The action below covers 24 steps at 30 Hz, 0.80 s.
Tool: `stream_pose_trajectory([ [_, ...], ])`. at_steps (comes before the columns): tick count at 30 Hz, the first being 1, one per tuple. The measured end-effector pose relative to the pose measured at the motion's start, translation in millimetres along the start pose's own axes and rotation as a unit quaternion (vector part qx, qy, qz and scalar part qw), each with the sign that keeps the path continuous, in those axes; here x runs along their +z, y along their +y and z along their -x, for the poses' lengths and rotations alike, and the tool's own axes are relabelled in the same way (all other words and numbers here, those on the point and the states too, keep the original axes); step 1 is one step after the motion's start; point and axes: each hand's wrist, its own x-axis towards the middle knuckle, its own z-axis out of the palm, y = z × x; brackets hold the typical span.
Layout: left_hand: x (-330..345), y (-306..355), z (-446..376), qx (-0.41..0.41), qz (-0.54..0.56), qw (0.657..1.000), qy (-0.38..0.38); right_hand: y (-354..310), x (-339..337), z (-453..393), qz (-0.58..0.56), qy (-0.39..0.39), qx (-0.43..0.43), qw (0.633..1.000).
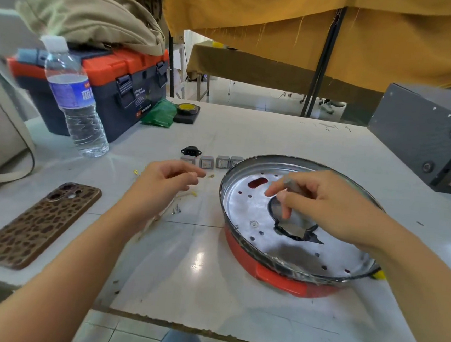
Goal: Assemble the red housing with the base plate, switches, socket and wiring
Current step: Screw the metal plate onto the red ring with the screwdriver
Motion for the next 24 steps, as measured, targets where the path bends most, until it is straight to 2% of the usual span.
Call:
stream_pose_trajectory([
  [2,-11.9,-5.0,4.0,0.008,-0.108,0.994,0.000,7.7,-0.8,1.7,0.022,0.009,0.002,1.000],
  [4,-19.3,-9.6,7.1,0.021,-0.224,0.974,-0.013,16.5,-2.5,4.0,0.046,0.014,0.002,0.999],
  [8,-21.5,-16.3,8.7,0.041,-0.360,0.931,-0.050,24.3,-3.2,13.9,0.086,-0.028,0.020,0.996],
  [13,-14.7,-23.2,6.6,0.054,-0.396,0.916,-0.044,30.0,-4.3,21.5,0.089,-0.024,0.008,0.996],
  [20,-11.2,-27.5,4.4,0.084,-0.411,0.908,-0.025,32.8,-18.9,29.1,0.136,-0.079,0.008,0.988],
  [24,-5.2,-15.1,6.8,0.131,-0.356,0.925,0.009,33.1,-22.0,26.7,0.157,-0.082,0.016,0.984],
])
